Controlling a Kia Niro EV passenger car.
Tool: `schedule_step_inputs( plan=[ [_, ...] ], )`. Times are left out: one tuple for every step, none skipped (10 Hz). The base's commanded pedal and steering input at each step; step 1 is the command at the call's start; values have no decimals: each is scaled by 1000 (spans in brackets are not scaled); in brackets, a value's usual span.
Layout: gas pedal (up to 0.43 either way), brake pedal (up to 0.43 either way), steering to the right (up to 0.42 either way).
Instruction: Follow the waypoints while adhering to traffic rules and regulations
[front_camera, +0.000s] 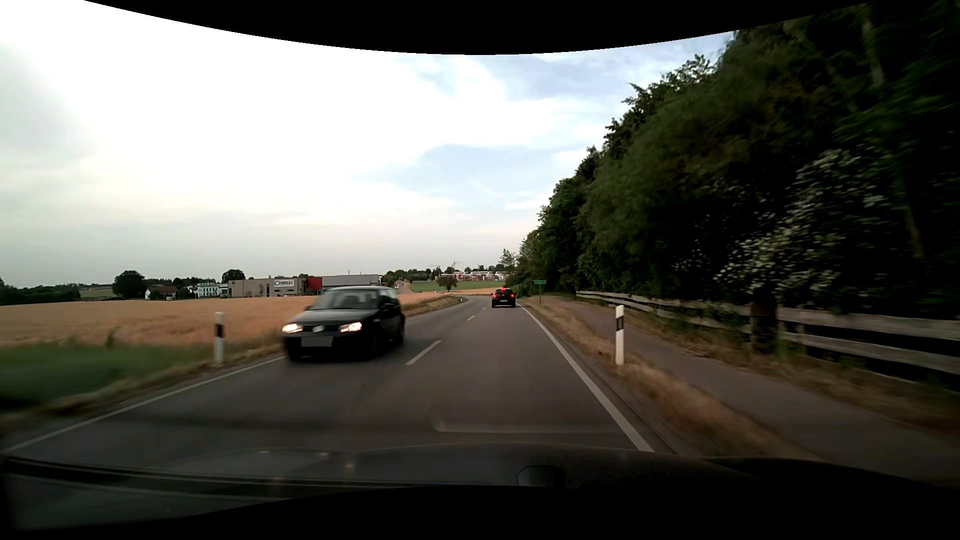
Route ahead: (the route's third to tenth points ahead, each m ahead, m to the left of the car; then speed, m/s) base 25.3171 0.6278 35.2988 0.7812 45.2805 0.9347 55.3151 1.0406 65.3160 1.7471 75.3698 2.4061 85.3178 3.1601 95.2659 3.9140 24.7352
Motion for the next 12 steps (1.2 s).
schedule_step_inputs(
  plan=[
    [0,146,3],
    [0,146,3],
    [0,146,3],
    [0,146,3],
    [0,146,1],
    [0,146,-1],
    [0,146,-2],
    [0,146,-3],
    [0,146,-3],
    [0,146,-4],
    [0,146,-4],
    [0,146,-5]
  ],
)
